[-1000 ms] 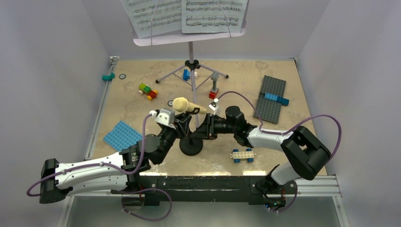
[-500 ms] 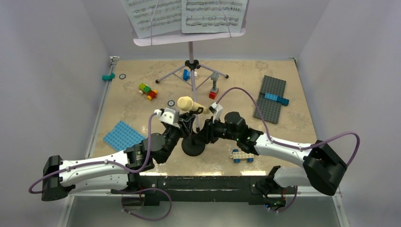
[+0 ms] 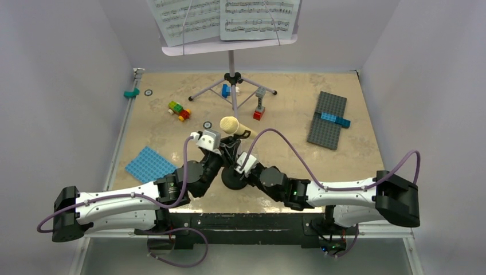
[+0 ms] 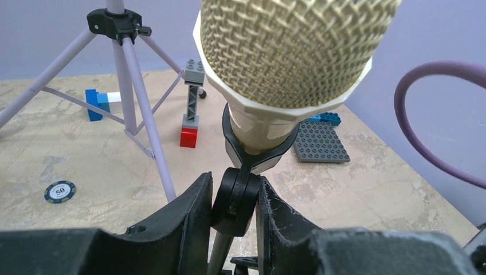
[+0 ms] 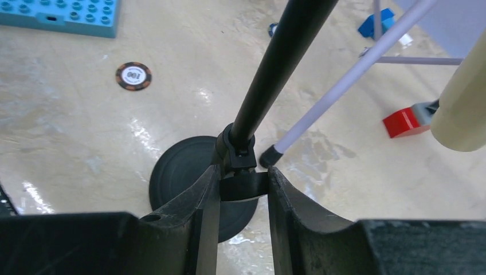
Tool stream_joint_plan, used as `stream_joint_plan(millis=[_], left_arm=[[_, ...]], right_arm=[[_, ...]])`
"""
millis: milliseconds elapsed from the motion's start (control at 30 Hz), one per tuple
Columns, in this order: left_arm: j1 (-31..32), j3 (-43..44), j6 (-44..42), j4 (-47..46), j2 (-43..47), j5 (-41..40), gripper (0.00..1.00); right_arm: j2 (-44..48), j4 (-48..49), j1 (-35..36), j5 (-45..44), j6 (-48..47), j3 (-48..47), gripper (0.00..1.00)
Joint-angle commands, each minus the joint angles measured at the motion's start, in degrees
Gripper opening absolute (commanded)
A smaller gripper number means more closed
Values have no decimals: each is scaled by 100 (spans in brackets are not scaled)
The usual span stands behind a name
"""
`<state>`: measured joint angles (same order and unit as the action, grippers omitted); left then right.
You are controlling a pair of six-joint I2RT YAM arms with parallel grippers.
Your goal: Pack up the instrument practice props
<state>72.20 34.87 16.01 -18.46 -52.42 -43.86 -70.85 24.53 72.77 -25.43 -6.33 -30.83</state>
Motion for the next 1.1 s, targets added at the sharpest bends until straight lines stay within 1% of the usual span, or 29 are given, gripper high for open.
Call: stream_joint_plan(millis=[0,100,133,167,200,267,300,333,400,433,500,567,633,667,733,800,867,1000,1067], left_arm=[[92,-565,895,1166,-457,440,0],[92,-582,904,1129,-567,474,0],[92,-580,915,1148,-576,479,0],[91,-591,935,1169,-569,476,0],[92,-594,944,1187,-555,470,0],[92,-600,948,1213,-524,445,0],[92,-598,943,1224,-504,426,0],[92,-602,935,1224,-493,417,0],[92,-581,911,1222,-493,407,0],[92,-570,898,1222,-489,397,0],[92,-551,887,1223,-499,380,0],[92,-533,873,1222,-516,377,0],[92,-520,869,1222,-532,356,0],[92,-512,867,1222,-544,356,0],[92,-483,852,1241,-584,367,0],[96,-414,859,1332,-616,390,0],[101,-368,848,1381,-628,415,0],[115,-332,808,1398,-616,409,0],[125,-322,807,1398,-600,404,0]], right_arm=[[-155,322,442,-1031,-1387,173,0],[-542,368,559,-1369,-1583,82,0],[-532,301,563,-1439,-1448,26,0],[-427,4,563,-1354,-1111,-68,0],[-282,-327,565,-1138,-805,-170,9],[1,-713,554,-891,-295,-284,39],[144,-938,554,-730,-68,-348,52],[276,-1119,555,-616,158,-396,62],[555,-1439,552,-429,554,-460,75],[693,-1594,537,-341,868,-481,79],[1029,-1840,448,-64,1328,-472,81],[1381,-2002,203,408,1876,-388,81],[1712,-2037,-536,1354,2642,-208,80],[1841,-1967,-900,1889,3100,-90,78],[1971,-1605,-1571,2875,3797,159,75],[1834,-1457,-1951,3511,4170,237,74],[1610,-1373,-2155,3982,4364,182,74],[1240,-774,-2481,4741,4767,266,75],[1064,-712,-2580,4951,4790,194,74]])
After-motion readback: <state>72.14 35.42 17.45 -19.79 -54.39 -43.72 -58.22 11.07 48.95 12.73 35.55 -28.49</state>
